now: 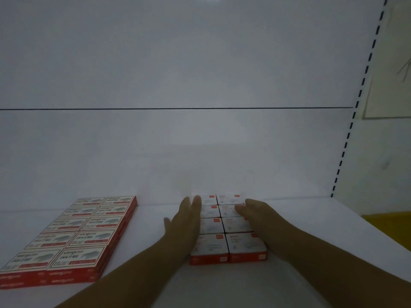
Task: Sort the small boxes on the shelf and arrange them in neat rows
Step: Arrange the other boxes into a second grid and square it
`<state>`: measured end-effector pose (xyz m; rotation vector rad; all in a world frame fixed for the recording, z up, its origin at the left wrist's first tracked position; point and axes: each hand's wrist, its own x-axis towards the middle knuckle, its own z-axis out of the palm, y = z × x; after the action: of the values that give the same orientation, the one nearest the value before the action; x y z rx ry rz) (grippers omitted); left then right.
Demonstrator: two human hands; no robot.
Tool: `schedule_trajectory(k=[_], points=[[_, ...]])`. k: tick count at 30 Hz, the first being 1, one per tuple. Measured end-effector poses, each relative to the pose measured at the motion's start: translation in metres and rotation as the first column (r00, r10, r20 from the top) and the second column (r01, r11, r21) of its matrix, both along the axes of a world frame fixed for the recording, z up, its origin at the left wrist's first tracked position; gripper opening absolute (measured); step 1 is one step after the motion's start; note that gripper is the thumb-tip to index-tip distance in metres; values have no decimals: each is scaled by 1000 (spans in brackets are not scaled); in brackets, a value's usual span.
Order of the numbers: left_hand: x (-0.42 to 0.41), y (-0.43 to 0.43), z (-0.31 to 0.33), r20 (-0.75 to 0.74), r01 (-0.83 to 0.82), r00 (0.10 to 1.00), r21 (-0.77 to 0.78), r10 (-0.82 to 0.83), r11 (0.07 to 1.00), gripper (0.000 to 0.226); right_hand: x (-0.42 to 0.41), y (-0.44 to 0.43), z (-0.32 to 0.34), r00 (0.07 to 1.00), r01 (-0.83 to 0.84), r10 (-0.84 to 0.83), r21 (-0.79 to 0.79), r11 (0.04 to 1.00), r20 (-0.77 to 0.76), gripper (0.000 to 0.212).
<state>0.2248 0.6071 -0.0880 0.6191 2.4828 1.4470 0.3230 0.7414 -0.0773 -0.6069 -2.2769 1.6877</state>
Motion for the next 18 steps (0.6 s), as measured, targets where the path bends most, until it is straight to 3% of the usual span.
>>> schedule_trajectory(k=[3,6,10,15,17,18], points=[[-1,6,-6,-12,-22,1000,-126,20,992,54,-3,-1,-9,999,44,-42,69,997,-20,13],[6,2,-7,57,7,998,-27,-5,1000,52,-5,0,-14,998,51,-48,99,994,-30,15],[7,6,-9,-30,-69,997,-138,65,988,49,-5,-1,-14,998,47,-43,84,995,-46,15],[8,7,-12,-70,-76,995,-88,70,993,48,-5,-2,-14,996,45,-41,60,997,-76,17],[4,5,-10,-36,-28,999,-41,27,999,54,-5,-2,-12,1000,6,-2,119,993,-30,39],[2,0,-9,-9,32,999,9,-32,999,65,-3,0,-10,999,-48,43,185,982,26,62]])
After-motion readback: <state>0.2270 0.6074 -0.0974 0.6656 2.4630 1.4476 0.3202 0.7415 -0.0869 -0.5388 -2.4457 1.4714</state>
